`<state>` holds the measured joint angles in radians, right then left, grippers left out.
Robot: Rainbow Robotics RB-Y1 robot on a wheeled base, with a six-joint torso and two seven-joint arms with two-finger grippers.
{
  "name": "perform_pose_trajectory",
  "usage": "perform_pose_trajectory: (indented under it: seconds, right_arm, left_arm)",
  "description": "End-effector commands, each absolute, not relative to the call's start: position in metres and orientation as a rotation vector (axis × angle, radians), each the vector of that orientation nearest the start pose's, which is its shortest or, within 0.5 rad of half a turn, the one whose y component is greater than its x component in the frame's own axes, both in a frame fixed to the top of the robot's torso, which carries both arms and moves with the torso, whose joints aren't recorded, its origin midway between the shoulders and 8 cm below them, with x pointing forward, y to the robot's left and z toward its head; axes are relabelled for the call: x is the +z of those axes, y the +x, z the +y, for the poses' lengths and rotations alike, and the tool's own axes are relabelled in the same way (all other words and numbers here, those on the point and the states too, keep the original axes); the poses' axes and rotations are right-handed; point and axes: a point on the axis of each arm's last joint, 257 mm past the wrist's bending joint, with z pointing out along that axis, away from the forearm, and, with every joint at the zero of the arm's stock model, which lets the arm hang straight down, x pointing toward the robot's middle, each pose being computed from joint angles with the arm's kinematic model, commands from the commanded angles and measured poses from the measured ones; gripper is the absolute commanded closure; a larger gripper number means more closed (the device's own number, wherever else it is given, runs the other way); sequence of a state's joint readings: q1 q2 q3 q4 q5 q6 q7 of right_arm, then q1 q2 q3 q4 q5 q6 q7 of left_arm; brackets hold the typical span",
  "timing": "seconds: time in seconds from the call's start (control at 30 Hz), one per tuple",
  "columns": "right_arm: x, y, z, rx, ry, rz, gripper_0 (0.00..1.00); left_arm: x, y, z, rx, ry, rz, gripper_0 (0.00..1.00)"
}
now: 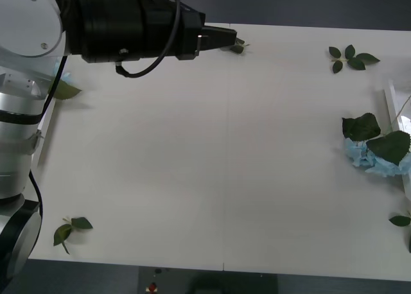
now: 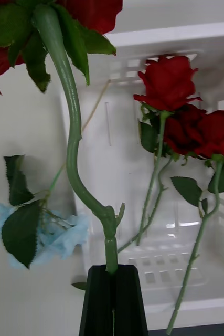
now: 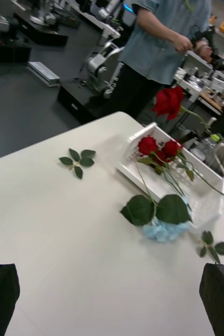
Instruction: Put the red flowers into the right box and the blue flowers into the left box
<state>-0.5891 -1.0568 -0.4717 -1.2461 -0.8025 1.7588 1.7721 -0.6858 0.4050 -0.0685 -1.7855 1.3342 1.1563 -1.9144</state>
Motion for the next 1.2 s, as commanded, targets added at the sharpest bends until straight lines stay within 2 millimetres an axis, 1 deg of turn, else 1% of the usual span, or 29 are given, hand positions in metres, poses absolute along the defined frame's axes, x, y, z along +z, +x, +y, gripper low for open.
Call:
perform_pose_trajectory:
  seconds: [0.03,0.07,0.1,0.13,0.2,0.27,0.33,0.4,0.5,0.57,0.6,0.73,0.83,0.93,0.97,1.0,1.03,1.07,1.1,1.2]
  right_arm:
    - [-0.062,0.440,-0.610,-0.130,0.327,2.518,1.00]
    - [-0.066,0.440,-0.614,-0.138,0.333,2.513,1.00]
    - [-0.075,0.438,-0.622,-0.160,0.345,2.506,1.00]
    - [-0.079,0.437,-0.625,-0.170,0.348,2.504,1.00]
    - [-0.094,0.435,-0.634,-0.195,0.359,2.496,1.00]
    - [-0.101,0.434,-0.638,-0.210,0.362,2.493,1.00]
    - [-0.115,0.432,-0.640,-0.215,0.366,2.496,1.00]
    - [-0.124,0.431,-0.642,-0.217,0.373,2.493,1.00]
    - [-0.133,0.433,-0.645,-0.223,0.378,2.477,1.00]
    - [-0.139,0.436,-0.646,-0.226,0.378,2.462,1.00]
    - [-0.142,0.436,-0.647,-0.231,0.382,2.457,1.00]
    - [-0.148,0.439,-0.648,-0.244,0.381,2.445,1.00]
    - [-0.153,0.441,-0.648,-0.245,0.385,2.438,1.00]
    - [-0.155,0.443,-0.648,-0.256,0.381,2.436,0.99]
    - [-0.155,0.443,-0.649,-0.262,0.377,2.436,0.95]
    - [-0.156,0.443,-0.650,-0.269,0.374,2.437,0.87]
    - [-0.156,0.443,-0.650,-0.274,0.376,2.436,0.72]
    - [-0.155,0.444,-0.651,-0.282,0.369,2.432,0.51]
    - [-0.155,0.444,-0.652,-0.290,0.366,2.431,0.36]
    - [-0.155,0.446,-0.654,-0.312,0.359,2.425,0.13]
  left_arm:
    - [-0.005,0.467,0.017,-0.866,1.052,1.599,0.00]
    - [-0.007,0.464,0.020,-0.870,1.062,1.591,0.00]
    - [-0.014,0.458,0.026,-0.868,1.097,1.582,0.00]
    - [-0.016,0.456,0.028,-0.867,1.111,1.574,0.00]
    - [-0.022,0.446,0.029,-0.863,1.177,1.549,0.00]
    - [-0.024,0.442,0.028,-0.864,1.205,1.530,0.00]
    - [-0.024,0.438,0.030,-0.862,1.229,1.501,0.00]
    - [-0.025,0.435,0.033,-0.862,1.243,1.488,0.00]
    - [-0.029,0.431,0.040,-0.877,1.242,1.483,0.00]
    - [-0.032,0.429,0.050,-0.877,1.235,1.488,0.00]
    - [-0.034,0.431,0.056,-0.871,1.227,1.501,0.00]
    - [-0.041,0.435,0.071,-0.841,1.218,1.532,0.00]
    - [-0.043,0.434,0.073,-0.839,1.219,1.537,0.00]
    - [-0.042,0.431,0.068,-0.861,1.217,1.530,0.00]
    - [-0.043,0.429,0.065,-0.874,1.217,1.529,0.00]
    - [-0.042,0.428,0.063,-0.886,1.216,1.525,0.00]
    - [-0.044,0.426,0.061,-0.897,1.214,1.526,0.00]
    - [-0.043,0.425,0.059,-0.908,1.215,1.524,0.00]
    - [-0.045,0.421,0.056,-0.922,1.221,1.524,0.00]
    - [-0.045,0.414,0.049,-0.943,1.230,1.513,0.00]
